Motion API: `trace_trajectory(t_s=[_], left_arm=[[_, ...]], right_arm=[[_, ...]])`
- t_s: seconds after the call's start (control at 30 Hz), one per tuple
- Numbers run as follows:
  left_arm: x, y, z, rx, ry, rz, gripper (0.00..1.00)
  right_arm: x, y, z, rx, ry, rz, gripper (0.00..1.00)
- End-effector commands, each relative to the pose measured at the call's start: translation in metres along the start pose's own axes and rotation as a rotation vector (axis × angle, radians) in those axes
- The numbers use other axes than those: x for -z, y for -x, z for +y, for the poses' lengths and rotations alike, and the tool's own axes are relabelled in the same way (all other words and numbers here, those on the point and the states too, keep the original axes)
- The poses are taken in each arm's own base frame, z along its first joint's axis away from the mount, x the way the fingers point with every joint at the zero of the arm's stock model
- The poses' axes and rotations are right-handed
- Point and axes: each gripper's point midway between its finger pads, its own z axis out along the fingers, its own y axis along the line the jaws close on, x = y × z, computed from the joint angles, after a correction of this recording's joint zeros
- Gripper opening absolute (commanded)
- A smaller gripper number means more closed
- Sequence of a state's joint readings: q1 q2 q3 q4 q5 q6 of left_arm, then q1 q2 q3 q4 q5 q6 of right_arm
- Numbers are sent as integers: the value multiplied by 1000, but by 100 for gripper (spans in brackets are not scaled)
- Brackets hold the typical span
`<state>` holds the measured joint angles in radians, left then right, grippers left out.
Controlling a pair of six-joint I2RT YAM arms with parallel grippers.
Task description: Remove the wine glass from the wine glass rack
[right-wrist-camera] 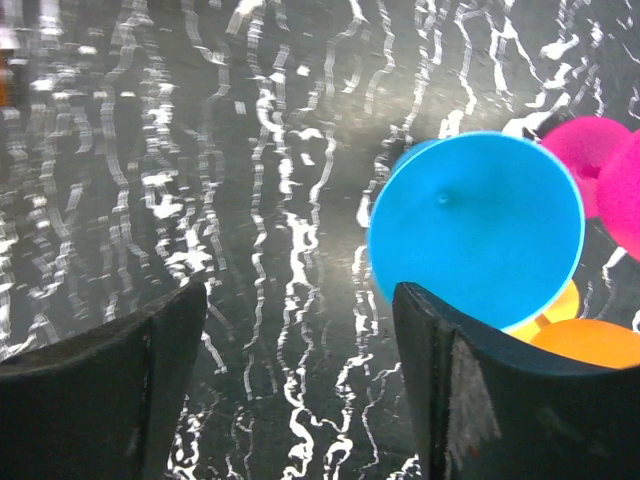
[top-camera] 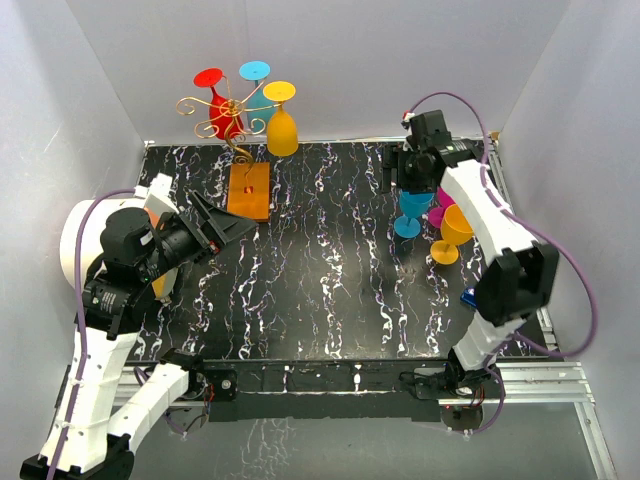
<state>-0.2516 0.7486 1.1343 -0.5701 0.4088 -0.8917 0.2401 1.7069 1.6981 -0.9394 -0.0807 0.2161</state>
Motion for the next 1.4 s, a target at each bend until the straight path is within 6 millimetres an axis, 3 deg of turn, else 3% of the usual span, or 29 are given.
trace_trajectory(t_s=[0.0,0.1,0.3,0.43,0.6,0.83,1.07,1.37], left_arm=[[4,13,0,-67,56,-30,99],[4,29,6,-116,139,-63,99],[-6,80,15,-214,322,-164,99],[-36,106,7,-198,316,-196,99],[-89,131,3,-80,269,-224,99],[-142,161,3,49,183,-327,87],[-164,185,13,103,181,-433,72],[-176,201,26,153,230,-496,63]], right_arm=[[58,27,45,44,233,-225,80],[72,20,60,58,333,-262,85],[96,1,99,93,588,-309,92],[105,-17,120,108,688,-308,94],[110,-45,145,96,845,-278,97],[109,-68,174,230,807,-248,98],[117,-61,178,259,778,-308,98],[134,-43,153,269,632,-458,98]])
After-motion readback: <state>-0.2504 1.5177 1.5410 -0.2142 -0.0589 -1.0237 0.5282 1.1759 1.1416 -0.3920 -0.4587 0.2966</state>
